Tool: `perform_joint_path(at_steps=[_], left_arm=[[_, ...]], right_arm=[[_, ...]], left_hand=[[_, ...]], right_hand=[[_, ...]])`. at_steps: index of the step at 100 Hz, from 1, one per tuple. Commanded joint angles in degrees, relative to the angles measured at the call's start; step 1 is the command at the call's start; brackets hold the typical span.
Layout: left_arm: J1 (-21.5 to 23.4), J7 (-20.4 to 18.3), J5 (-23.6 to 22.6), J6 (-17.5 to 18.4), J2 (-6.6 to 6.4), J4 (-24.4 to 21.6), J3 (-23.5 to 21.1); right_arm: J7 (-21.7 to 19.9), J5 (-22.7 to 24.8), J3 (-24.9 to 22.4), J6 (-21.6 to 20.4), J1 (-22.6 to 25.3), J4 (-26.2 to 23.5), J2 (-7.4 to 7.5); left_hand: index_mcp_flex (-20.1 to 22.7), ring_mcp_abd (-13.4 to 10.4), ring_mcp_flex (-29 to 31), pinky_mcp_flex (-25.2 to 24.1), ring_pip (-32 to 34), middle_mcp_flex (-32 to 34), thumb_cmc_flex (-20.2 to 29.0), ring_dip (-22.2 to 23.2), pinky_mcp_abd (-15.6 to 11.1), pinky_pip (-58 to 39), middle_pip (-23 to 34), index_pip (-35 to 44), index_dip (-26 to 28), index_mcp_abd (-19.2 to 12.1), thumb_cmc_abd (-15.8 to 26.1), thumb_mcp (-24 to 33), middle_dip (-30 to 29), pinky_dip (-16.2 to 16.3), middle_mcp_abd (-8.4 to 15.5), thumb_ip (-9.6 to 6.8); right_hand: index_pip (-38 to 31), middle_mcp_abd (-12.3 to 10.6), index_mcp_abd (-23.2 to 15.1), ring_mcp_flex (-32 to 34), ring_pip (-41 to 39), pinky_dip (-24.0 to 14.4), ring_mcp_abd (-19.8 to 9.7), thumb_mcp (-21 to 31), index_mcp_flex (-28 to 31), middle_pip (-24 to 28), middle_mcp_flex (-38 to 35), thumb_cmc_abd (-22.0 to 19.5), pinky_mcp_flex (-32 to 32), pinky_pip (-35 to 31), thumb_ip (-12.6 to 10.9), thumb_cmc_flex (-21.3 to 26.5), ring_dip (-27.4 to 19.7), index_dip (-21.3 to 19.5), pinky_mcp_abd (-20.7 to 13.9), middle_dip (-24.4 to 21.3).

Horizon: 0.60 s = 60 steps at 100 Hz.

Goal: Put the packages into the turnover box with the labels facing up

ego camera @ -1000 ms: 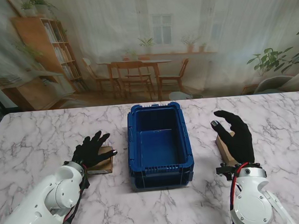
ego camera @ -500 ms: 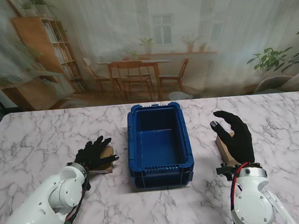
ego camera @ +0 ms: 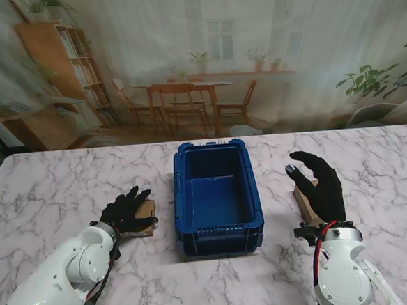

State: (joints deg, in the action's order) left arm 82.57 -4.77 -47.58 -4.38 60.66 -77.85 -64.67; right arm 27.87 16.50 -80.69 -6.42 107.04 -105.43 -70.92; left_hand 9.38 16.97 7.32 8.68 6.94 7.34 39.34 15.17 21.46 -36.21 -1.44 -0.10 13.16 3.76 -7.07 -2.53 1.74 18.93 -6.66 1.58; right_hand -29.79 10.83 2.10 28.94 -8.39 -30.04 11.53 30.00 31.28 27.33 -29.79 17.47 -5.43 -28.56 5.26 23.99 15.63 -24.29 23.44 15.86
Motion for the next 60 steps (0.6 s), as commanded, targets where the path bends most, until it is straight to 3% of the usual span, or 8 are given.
perform_joint_path(at_steps=[1, 28, 31, 37, 48, 60], left_arm=[[-0.09, -1.53, -0.70, -0.21, -0.32, 0.64, 0.46], [-0.05, -2.91, -2.51, -0.79, -0.71, 0.11, 0.66], [-0.04, -3.13, -2.75, -0.78, -0.77, 0.05, 0.67], [0.17, -3.12, -2.29, -1.16, -0.67, -0.14, 0.63], [0.50, -3.09, -0.83, -2.40, -0.44, -0.65, 0.64], [0.60, -3.92, -0.79, -3.00, -0.52, -1.24, 0.80]], right_arm=[[-0.06, -0.14, 0.13, 0.33, 0.01, 0.08, -0.08], [0.09, -0.12, 0.14, 0.31, -0.01, 0.10, -0.11], [0.12, -0.10, 0.13, 0.29, -0.01, 0.11, -0.11], [0.18, -0.05, 0.13, 0.27, -0.01, 0.12, -0.12], [0.20, -0.03, 0.14, 0.25, -0.02, 0.14, -0.12], [0.18, -0.06, 0.12, 0.25, 0.00, 0.12, -0.12]], left_hand=[[0.34, 0.17, 1.49, 1.53, 1.19, -2.80, 5.65, 0.82, 0.78, -2.46, -0.79, -0.29, 0.64, -1.24, -2.80, 1.94, -1.02, 1.26, -0.66, -1.34], [0.72, -0.06, 3.21, 3.11, 2.04, -2.84, 12.40, 2.02, -2.83, -5.66, -0.79, -0.41, 0.45, -1.31, -5.35, 2.07, -1.03, 2.60, -1.30, -3.11], [0.53, -0.15, 3.14, 2.94, 2.02, -2.84, 11.01, 2.07, -2.85, -5.70, -0.79, -0.50, 0.38, -1.30, -5.41, 1.44, -1.02, 2.62, -1.18, -2.98], [-0.08, -0.12, 2.73, 2.22, 1.62, -2.84, 3.32, 2.33, -1.42, -5.46, -0.79, -0.53, 0.05, -0.95, -4.66, 1.18, -1.03, 2.51, -1.18, -1.65], [-0.32, -0.21, 2.01, 0.72, 0.76, -2.82, -2.24, 2.00, 1.37, -3.94, -0.79, -0.50, 0.04, -0.70, -3.88, 0.76, -1.02, 1.85, -0.89, -0.74], [-0.54, -0.22, 1.80, -0.10, 0.44, -2.81, -5.10, 1.82, 2.48, -3.13, -0.78, -0.53, 0.05, -0.23, -1.82, 0.50, -1.02, 1.50, -0.76, -0.38]], right_hand=[[0.53, 0.15, -0.16, 0.49, -2.05, -1.09, 0.29, -0.81, 0.92, 0.68, -0.54, -1.86, -0.41, 1.18, -1.22, 1.00, 1.09, 0.52, -0.07, 0.20], [0.50, 0.06, -0.11, 0.37, -2.29, -1.78, 0.26, -0.80, 0.95, 0.81, -0.58, -1.80, -0.44, 1.65, -1.23, 1.00, 1.13, 0.41, -0.08, 0.26], [0.51, 0.09, -0.12, 0.35, -2.31, -1.85, 0.31, -0.77, 0.95, 0.81, -0.57, -1.85, -0.45, 1.70, -1.24, 1.01, 1.13, 0.41, -0.08, 0.25], [0.50, 0.12, -0.15, 0.33, -2.35, -2.02, 0.37, -0.75, 0.96, 0.83, -0.60, -1.88, -0.41, 1.86, -1.24, 1.05, 1.13, 0.38, -0.03, 0.26], [0.49, 0.02, -0.14, 0.33, -2.40, -2.26, 0.17, -0.78, 1.00, 0.81, -0.49, -1.82, -0.44, 2.03, -1.23, 1.02, 1.12, 0.34, -0.08, 0.25], [0.48, 0.01, -0.13, 0.34, -2.44, -2.50, 0.31, -0.76, 1.01, 0.84, -0.56, -1.85, -0.42, 2.22, -1.23, 1.02, 1.10, 0.30, -0.13, 0.26]])
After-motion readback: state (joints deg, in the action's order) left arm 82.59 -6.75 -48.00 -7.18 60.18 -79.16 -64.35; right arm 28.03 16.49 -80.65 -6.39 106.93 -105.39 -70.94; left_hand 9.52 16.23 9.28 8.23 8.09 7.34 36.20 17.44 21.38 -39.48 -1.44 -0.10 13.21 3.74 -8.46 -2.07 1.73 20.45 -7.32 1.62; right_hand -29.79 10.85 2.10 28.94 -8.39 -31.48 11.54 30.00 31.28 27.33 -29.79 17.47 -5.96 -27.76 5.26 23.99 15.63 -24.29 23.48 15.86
